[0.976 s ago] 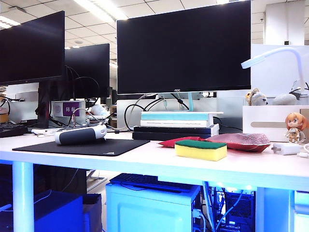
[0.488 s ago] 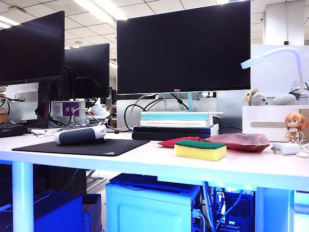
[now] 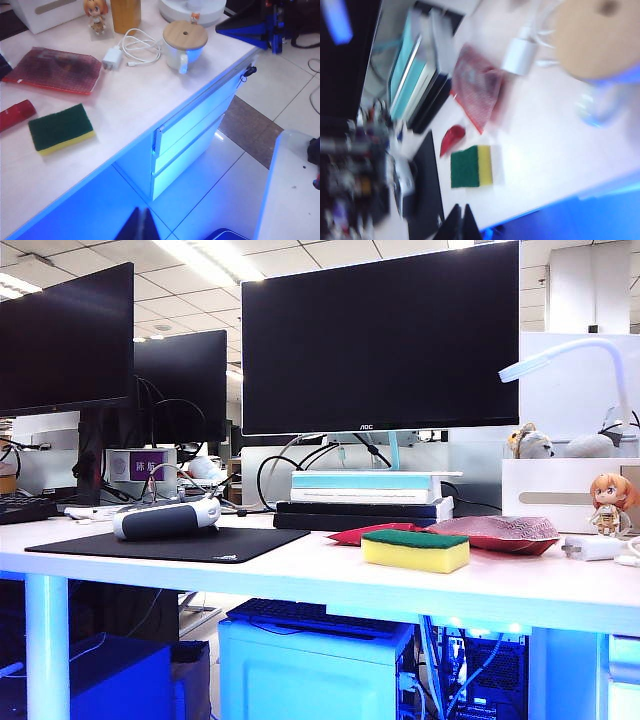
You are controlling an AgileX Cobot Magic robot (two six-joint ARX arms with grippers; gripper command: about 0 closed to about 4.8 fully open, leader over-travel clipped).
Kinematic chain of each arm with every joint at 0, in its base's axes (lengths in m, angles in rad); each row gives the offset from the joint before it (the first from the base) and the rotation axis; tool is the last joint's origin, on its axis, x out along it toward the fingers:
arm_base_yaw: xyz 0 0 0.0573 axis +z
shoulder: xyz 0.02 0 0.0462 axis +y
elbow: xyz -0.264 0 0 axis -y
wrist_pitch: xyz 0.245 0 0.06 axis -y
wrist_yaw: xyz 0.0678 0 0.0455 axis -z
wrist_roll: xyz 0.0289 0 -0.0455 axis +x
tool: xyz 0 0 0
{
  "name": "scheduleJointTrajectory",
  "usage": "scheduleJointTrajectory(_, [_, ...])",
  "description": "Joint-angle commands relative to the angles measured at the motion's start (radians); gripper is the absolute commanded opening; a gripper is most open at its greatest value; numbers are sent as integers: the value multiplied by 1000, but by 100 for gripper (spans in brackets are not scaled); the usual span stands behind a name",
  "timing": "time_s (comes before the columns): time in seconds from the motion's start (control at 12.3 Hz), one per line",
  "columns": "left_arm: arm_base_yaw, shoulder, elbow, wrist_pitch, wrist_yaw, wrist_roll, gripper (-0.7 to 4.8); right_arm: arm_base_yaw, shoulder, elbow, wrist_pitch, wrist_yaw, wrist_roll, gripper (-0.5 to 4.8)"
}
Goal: Open the drawer, place the cleaning sponge inside, then close the drawer.
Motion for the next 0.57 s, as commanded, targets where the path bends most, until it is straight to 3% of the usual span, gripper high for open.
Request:
scheduleJointTrajectory(0.08, [0, -3, 6, 17, 12, -1, -5, -150, -190, -243, 84, 53, 256, -1])
scheduleJointTrajectory(0.16, [0, -3, 6, 2, 32, 0, -5, -181, -206, -294, 103, 13, 256, -2])
scheduleJointTrajectory(0.57, [0, -2, 6, -4, 42, 0, -5, -215, -232, -402, 127, 27, 206, -2])
